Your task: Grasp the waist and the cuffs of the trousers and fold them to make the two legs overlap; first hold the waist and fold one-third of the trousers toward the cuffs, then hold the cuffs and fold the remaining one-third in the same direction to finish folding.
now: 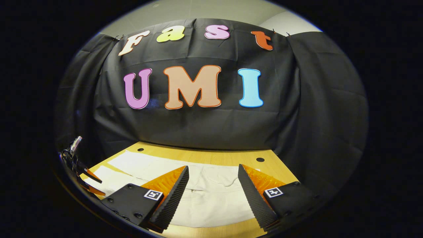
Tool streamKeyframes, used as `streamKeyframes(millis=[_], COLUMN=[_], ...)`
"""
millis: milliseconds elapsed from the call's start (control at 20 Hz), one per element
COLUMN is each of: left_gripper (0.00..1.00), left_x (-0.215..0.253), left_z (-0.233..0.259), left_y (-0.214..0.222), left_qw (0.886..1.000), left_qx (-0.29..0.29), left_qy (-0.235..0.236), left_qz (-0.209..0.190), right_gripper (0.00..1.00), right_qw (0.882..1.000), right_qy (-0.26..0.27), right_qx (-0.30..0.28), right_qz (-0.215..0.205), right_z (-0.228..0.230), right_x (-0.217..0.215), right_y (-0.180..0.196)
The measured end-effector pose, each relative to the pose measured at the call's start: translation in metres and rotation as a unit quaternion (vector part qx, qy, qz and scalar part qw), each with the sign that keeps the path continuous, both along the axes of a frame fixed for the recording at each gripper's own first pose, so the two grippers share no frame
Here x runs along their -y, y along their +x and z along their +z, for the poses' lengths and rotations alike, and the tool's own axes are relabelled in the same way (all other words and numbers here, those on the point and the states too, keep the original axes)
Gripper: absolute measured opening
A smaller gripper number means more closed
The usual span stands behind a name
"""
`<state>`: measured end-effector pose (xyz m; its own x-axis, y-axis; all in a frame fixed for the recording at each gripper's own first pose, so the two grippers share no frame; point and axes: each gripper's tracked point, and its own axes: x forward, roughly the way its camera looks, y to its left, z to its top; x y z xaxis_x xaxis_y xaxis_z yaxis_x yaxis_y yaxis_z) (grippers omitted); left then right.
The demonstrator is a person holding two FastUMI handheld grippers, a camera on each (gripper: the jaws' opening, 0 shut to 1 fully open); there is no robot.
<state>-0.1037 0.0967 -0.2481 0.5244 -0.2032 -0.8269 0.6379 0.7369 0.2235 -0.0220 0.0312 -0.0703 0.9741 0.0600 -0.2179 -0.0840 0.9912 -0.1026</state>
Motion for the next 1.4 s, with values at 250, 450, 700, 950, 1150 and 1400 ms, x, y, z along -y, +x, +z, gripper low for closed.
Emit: streamKeyframes(millis=[250, 450, 700, 950, 1150, 1400], left_gripper=[0.95, 0.94, 0.91, 0.87, 0.83, 0.72], left_x=[-0.051, -0.081, -0.099, -0.102, -0.103, -0.108], left_z=[-0.026, -0.038, -0.049, -0.055, -0.054, -0.052], left_y=[-0.038, -0.049, -0.052, -0.050, -0.052, -0.048], left_qw=[0.987, 0.976, 0.964, 0.961, 0.952, 0.940], left_qx=[-0.102, -0.151, -0.180, -0.189, -0.206, -0.232], left_qy=[0.098, 0.129, 0.156, 0.161, 0.185, 0.220], left_qz=[-0.082, -0.095, -0.115, -0.120, -0.128, -0.123], right_gripper=[0.96, 0.93, 0.99, 0.98, 0.98, 0.98], right_qw=[1.000, 0.999, 0.999, 0.999, 0.998, 0.995], right_qy=[-0.013, -0.021, -0.035, -0.035, -0.048, -0.067], right_qx=[-0.009, -0.021, -0.026, -0.028, -0.032, -0.065], right_qz=[-0.007, -0.012, -0.015, -0.018, -0.010, 0.036], right_z=[-0.008, -0.016, -0.018, -0.020, -0.025, -0.048], right_x=[-0.001, 0.001, 0.005, 0.008, 0.012, 0.010], right_y=[-0.006, -0.007, -0.005, 0.000, 0.004, 0.007])
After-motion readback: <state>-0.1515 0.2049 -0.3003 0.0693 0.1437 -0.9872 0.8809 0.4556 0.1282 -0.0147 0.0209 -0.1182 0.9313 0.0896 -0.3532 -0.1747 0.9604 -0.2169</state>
